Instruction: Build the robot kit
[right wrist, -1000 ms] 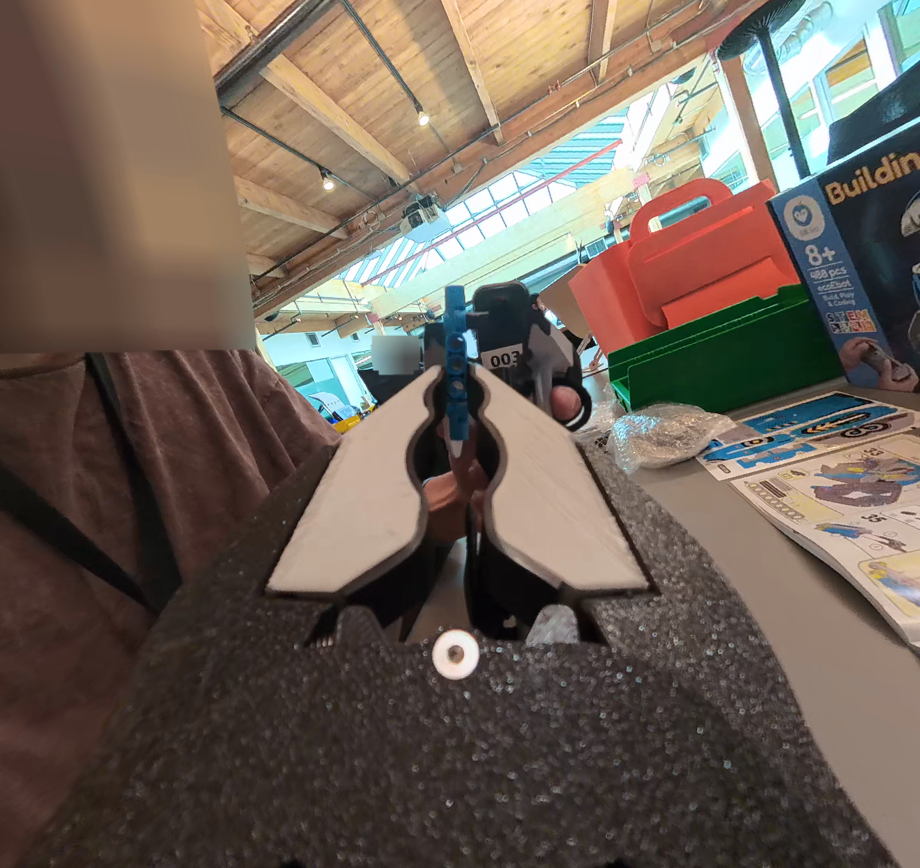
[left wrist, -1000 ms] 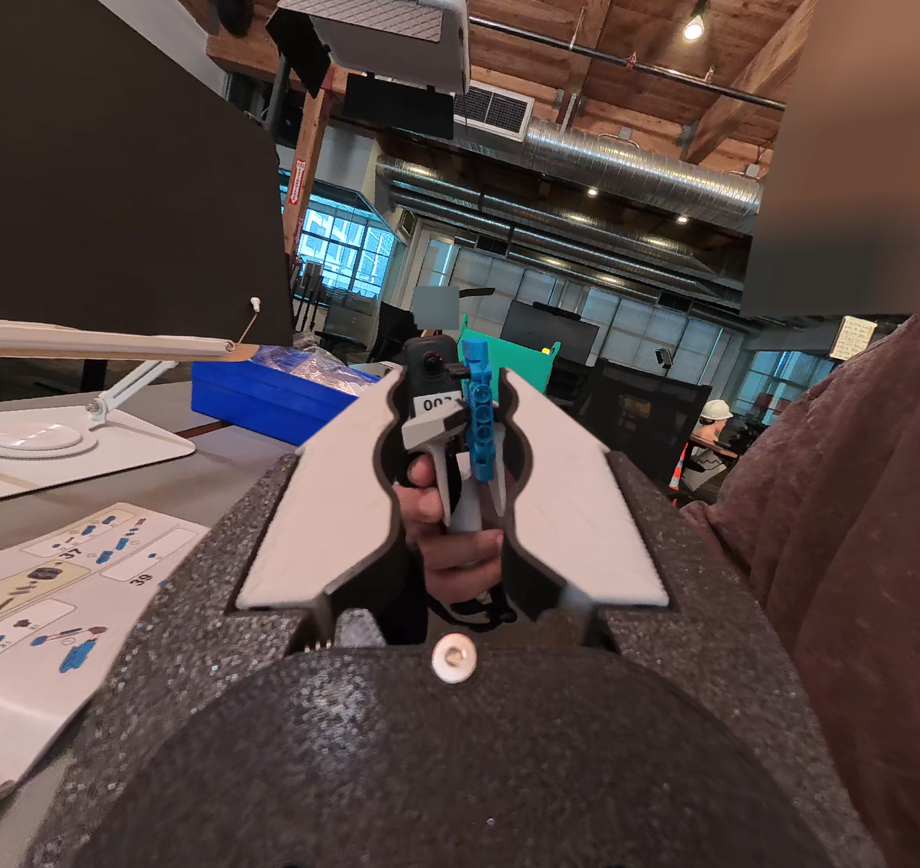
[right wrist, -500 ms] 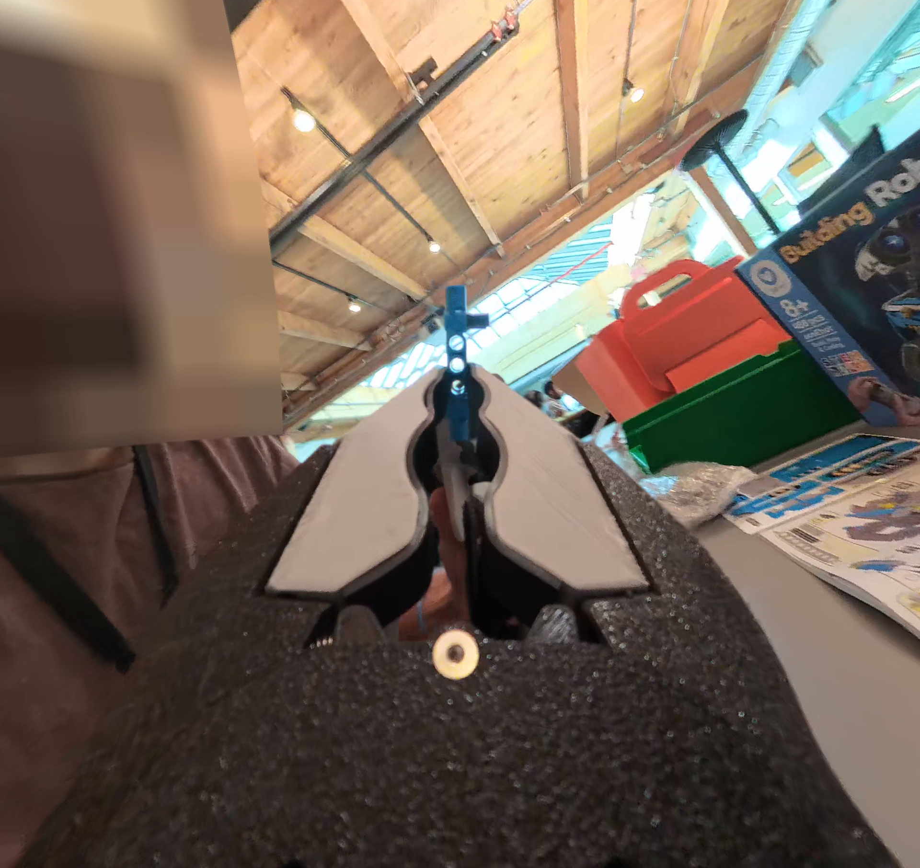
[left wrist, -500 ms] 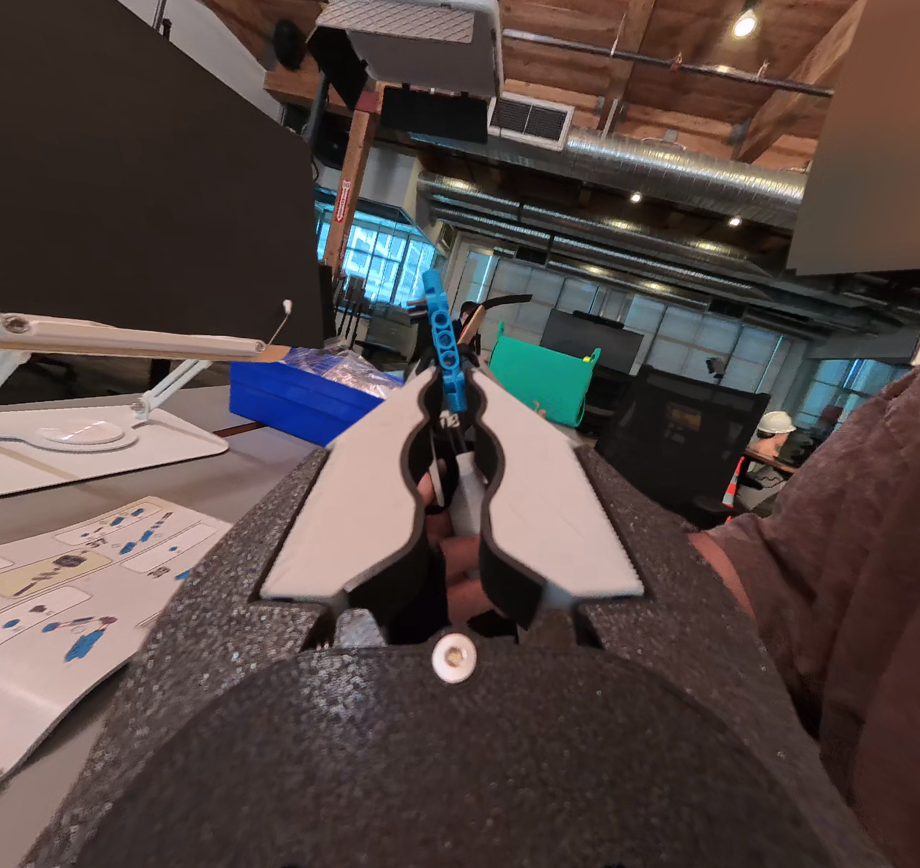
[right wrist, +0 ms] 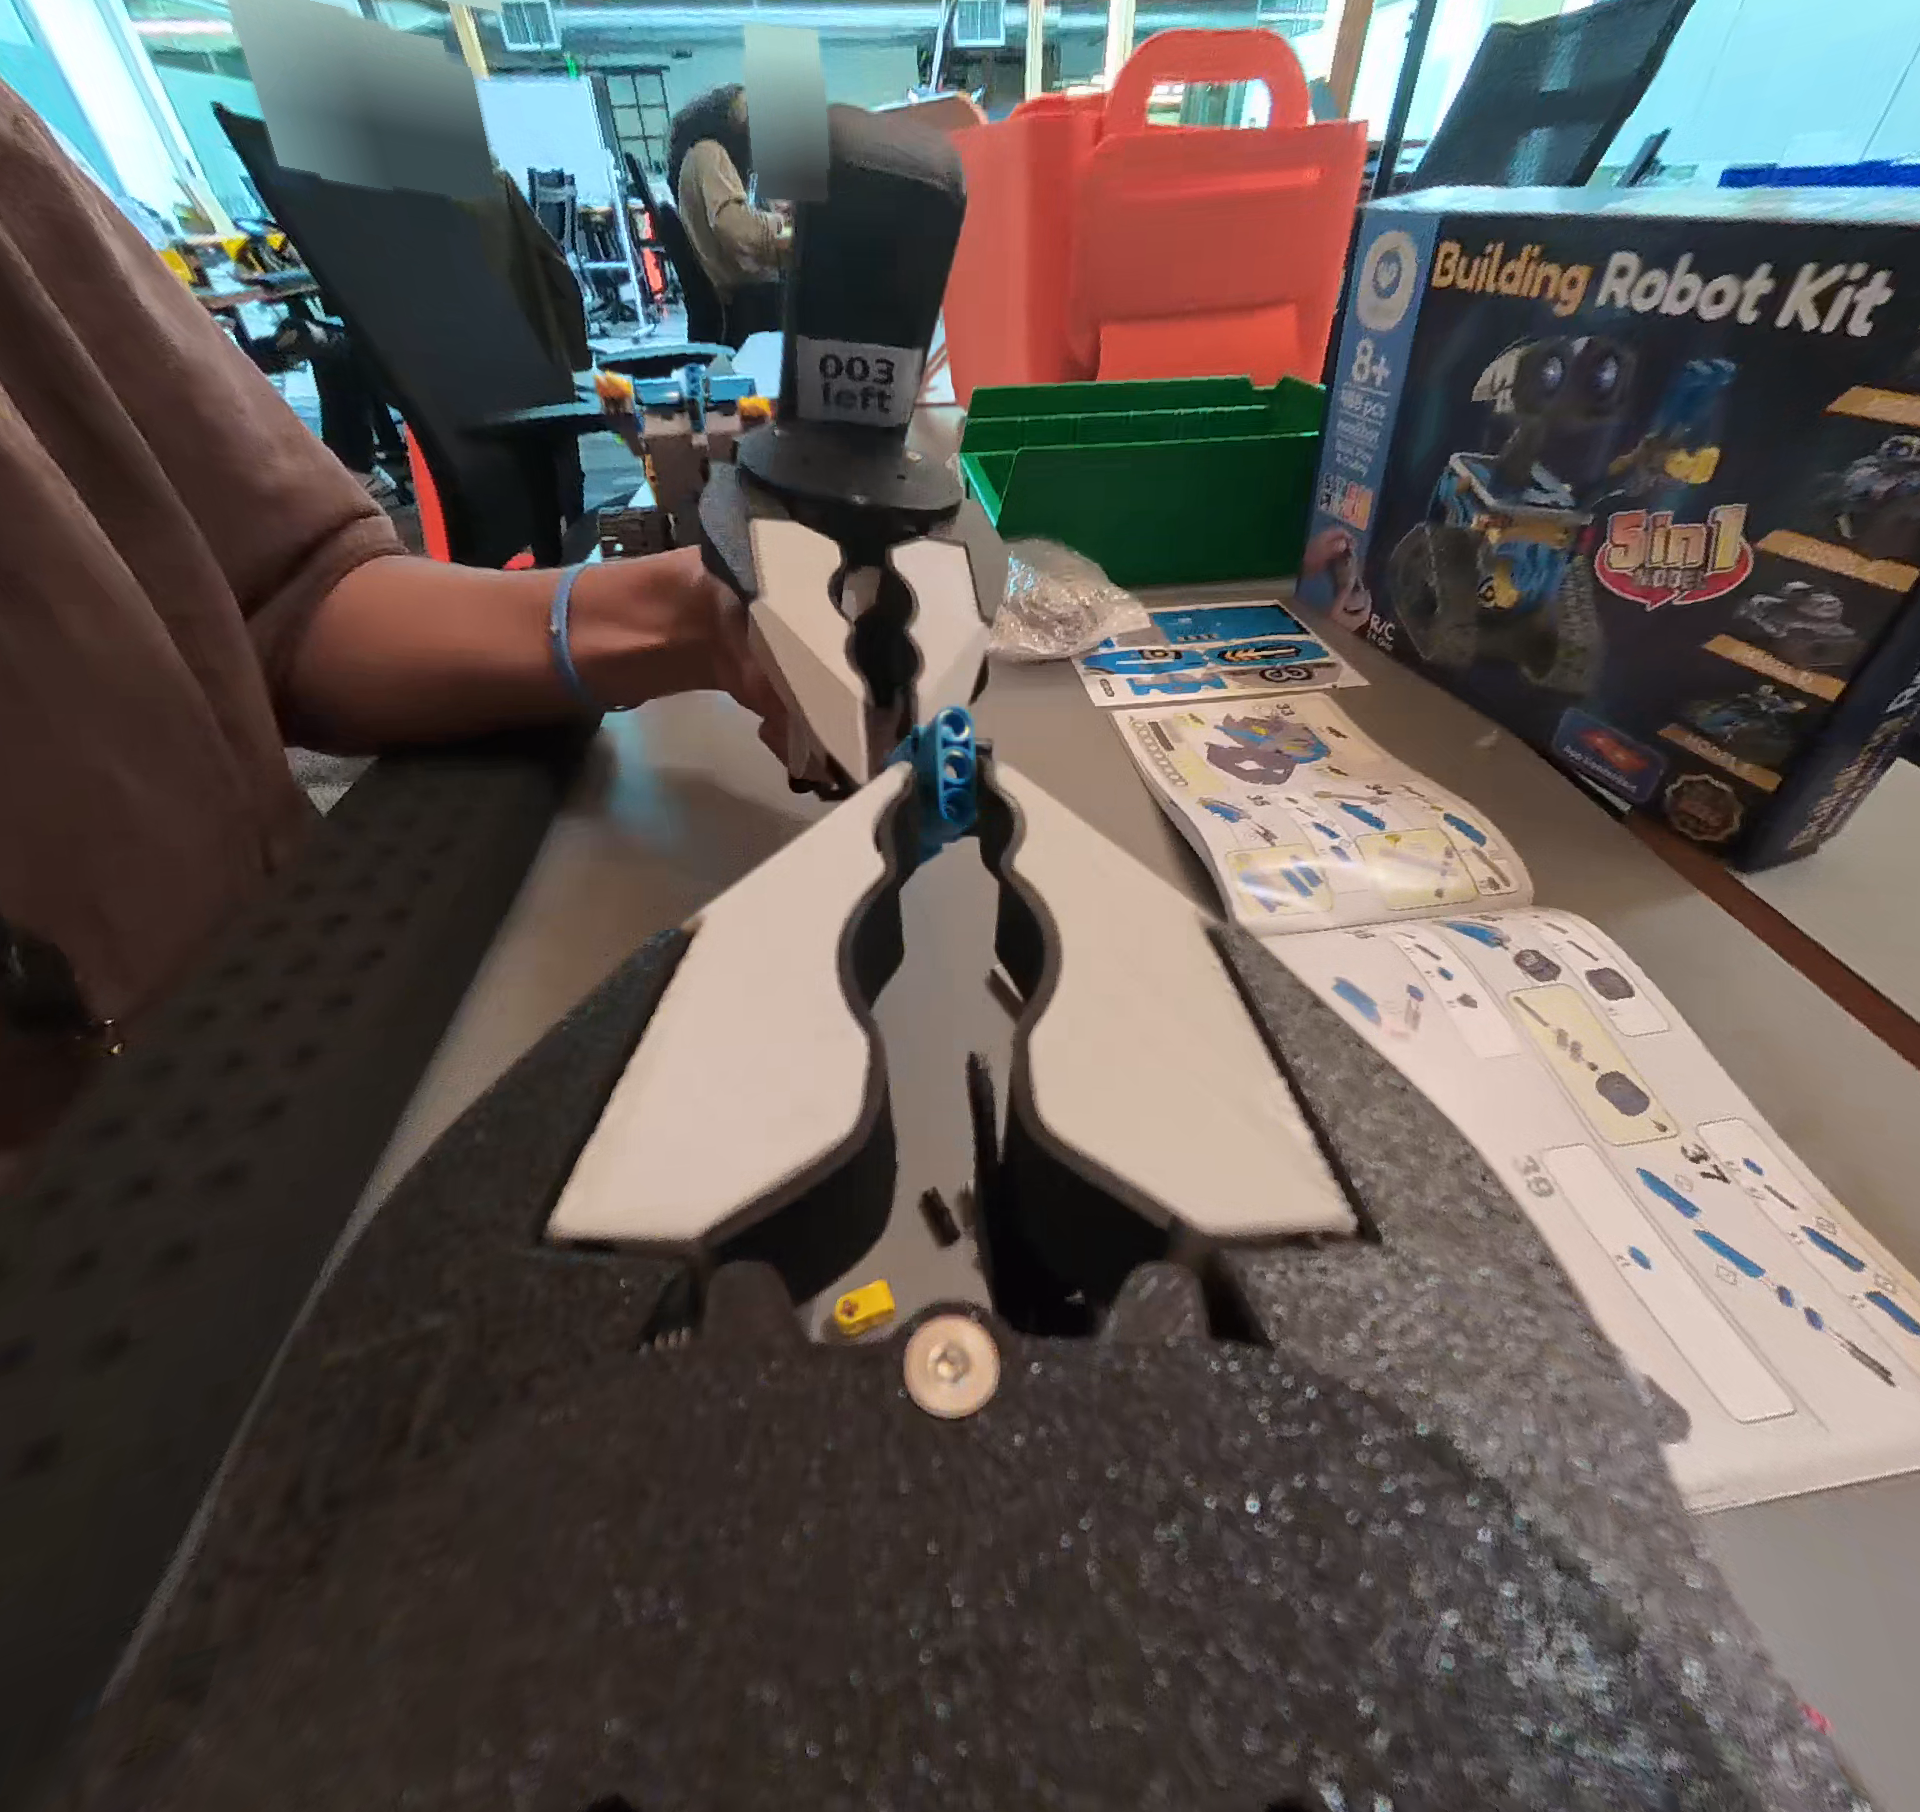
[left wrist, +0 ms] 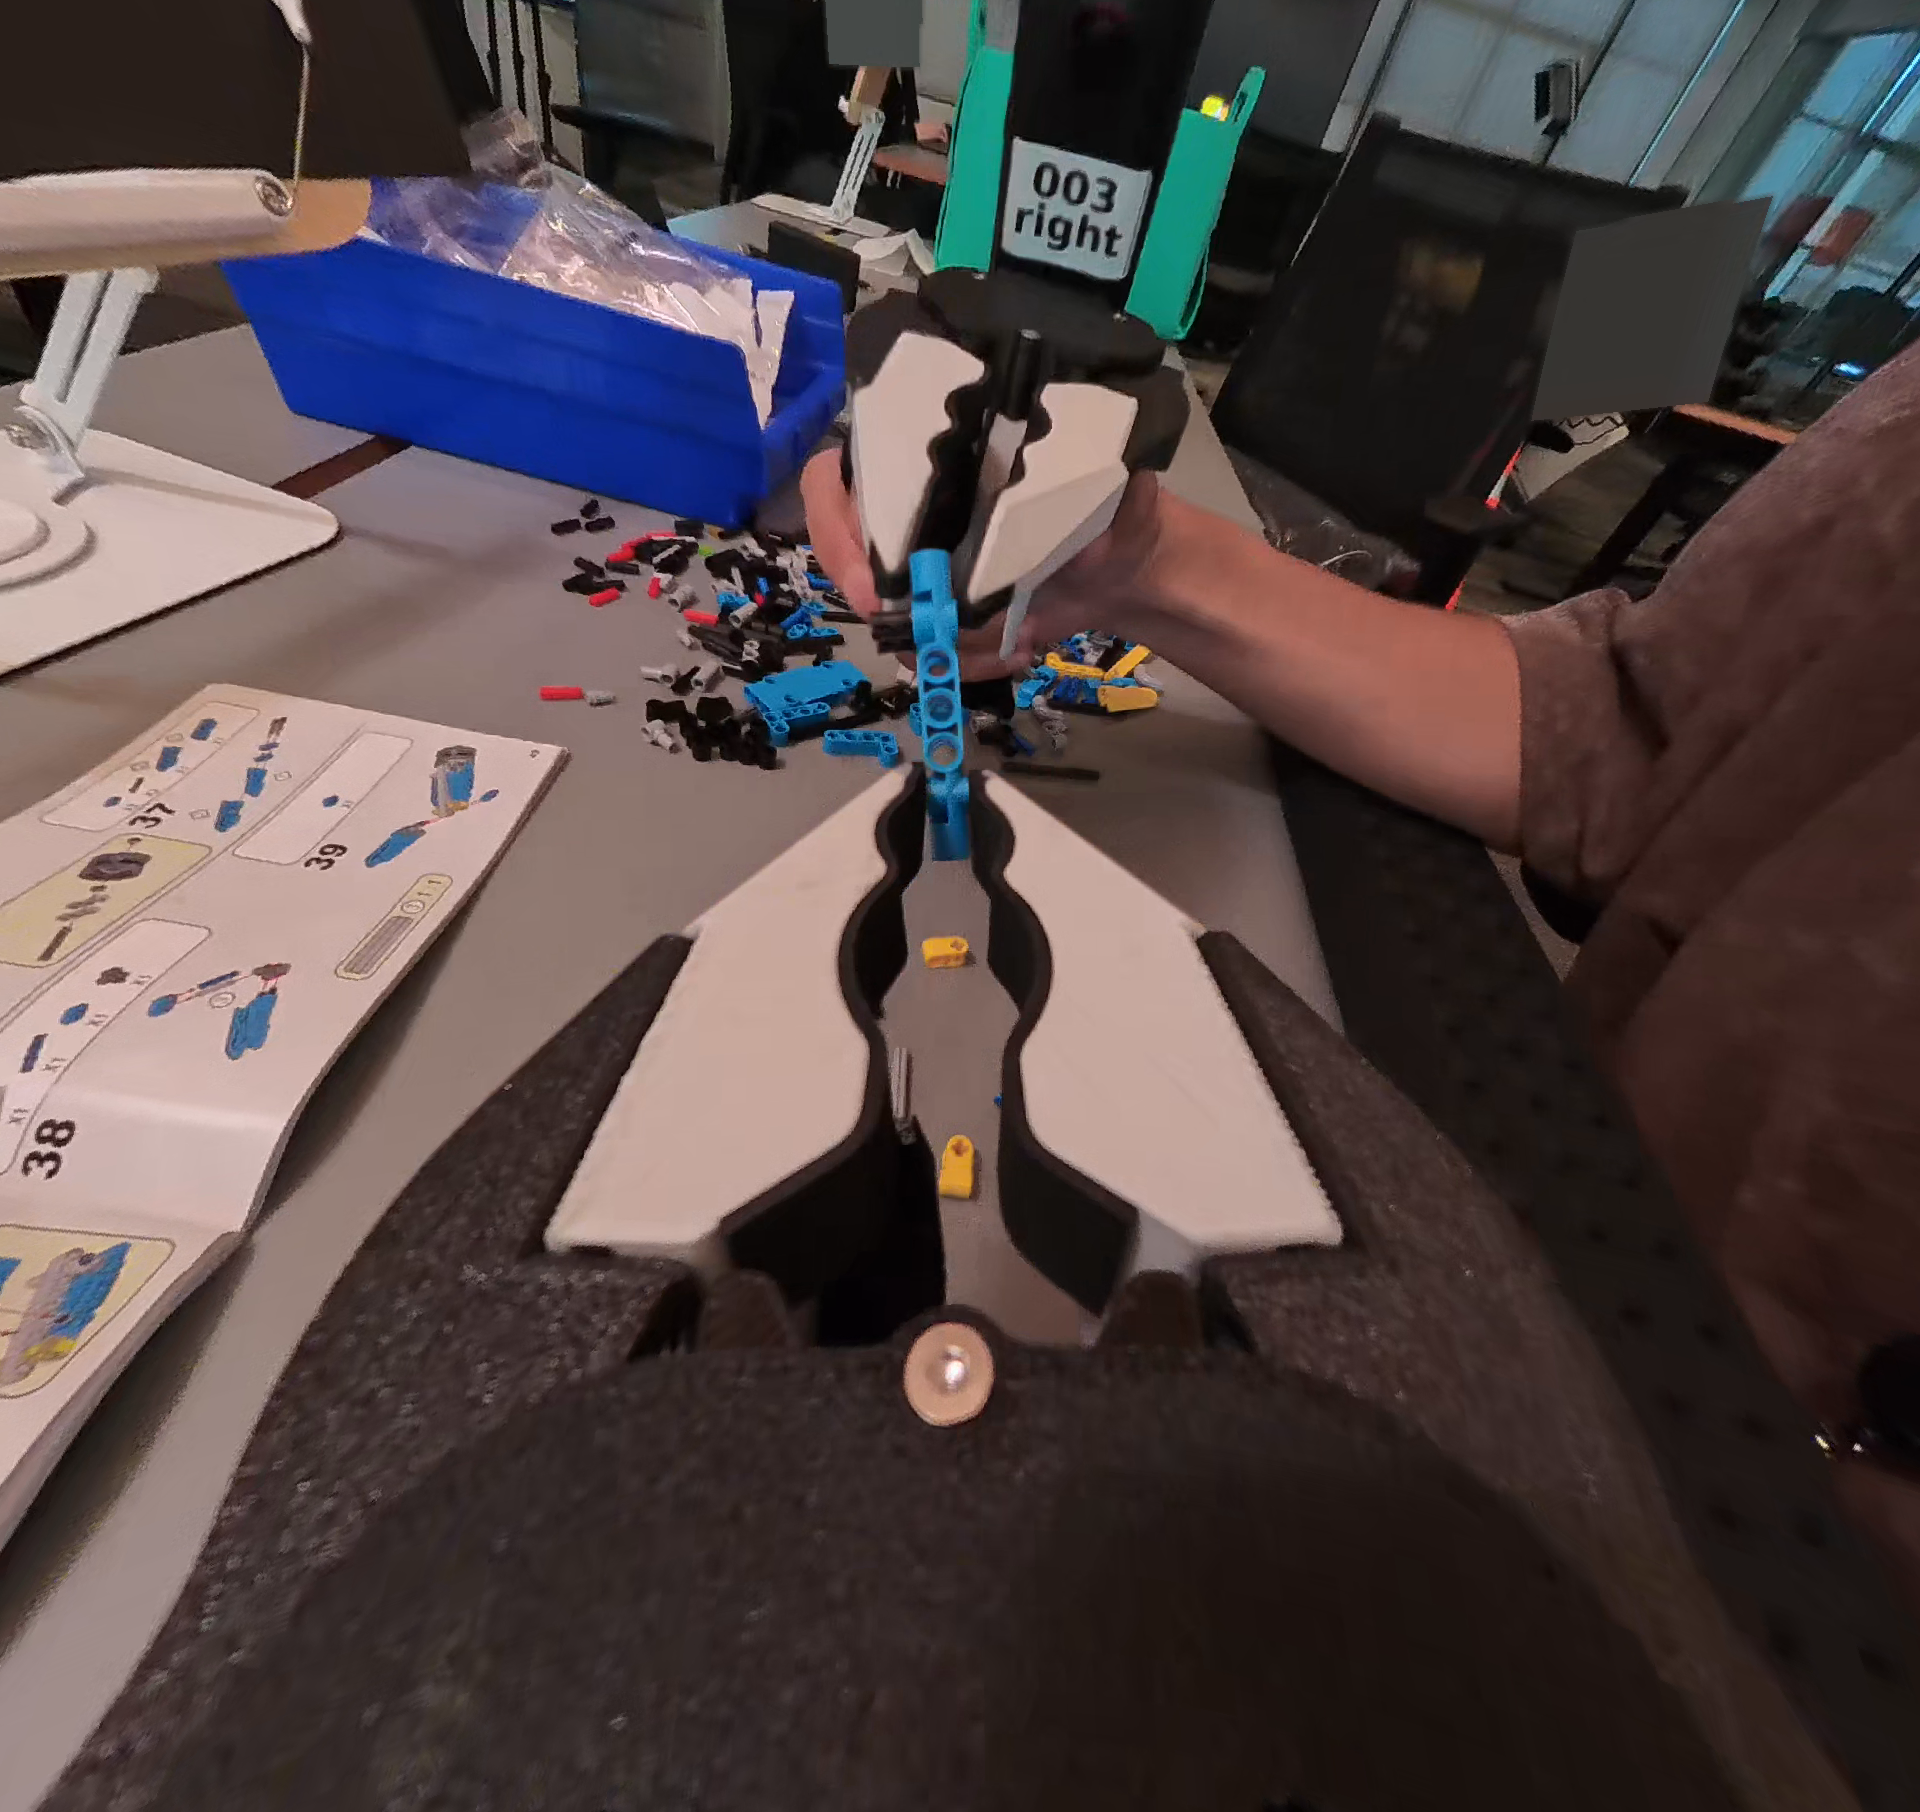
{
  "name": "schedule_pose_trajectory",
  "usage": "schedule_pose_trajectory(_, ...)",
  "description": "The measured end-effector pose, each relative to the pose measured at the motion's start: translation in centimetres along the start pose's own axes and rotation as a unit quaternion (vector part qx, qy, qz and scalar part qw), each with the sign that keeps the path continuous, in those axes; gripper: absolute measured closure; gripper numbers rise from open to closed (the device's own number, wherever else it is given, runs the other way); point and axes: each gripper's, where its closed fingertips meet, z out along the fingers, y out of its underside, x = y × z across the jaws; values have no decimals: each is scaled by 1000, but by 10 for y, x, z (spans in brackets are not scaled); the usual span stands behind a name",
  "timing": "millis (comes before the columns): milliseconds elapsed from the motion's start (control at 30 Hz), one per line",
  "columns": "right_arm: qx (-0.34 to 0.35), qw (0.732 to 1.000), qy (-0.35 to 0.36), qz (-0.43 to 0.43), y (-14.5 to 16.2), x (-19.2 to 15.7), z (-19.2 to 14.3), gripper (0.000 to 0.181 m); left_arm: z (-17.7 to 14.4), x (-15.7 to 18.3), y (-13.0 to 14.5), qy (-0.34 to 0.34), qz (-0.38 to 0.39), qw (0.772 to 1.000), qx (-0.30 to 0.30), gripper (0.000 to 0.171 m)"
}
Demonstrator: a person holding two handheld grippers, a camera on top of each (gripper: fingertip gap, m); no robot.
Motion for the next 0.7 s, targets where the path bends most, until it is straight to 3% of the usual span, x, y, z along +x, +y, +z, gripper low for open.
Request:
schedule_pose_trajectory(167,-26,997,-33,66,11,2,-2,173,-5,-7,-15,-1,-40,998,52,165)
schedule_pose_trajectory(267,56,992,-58,101,-9,3,-1,174,-12,-4,-32,10,-51,993,109,160)
schedule_pose_trajectory(333,104,982,-86,131,-20,1,-1,174,-14,-3,-38,10,-49,991,128,139)
schedule_pose_trajectory(367,123,978,-97,139,-24,0,-1,174,-14,-2,-40,8,-44,990,133,138)
schedule_pose_trajectory(467,158,968,-119,153,-33,-3,2,175,-14,2,-46,8,-29,987,160,145)
schedule_pose_trajectory(600,129,975,-116,137,-23,-10,17,174,-11,4,-48,-3,-9,986,167,153)
schedule_pose_trajectory(700,144,975,-106,132,-26,-9,19,174,-10,5,-46,0,-7,987,160,162)
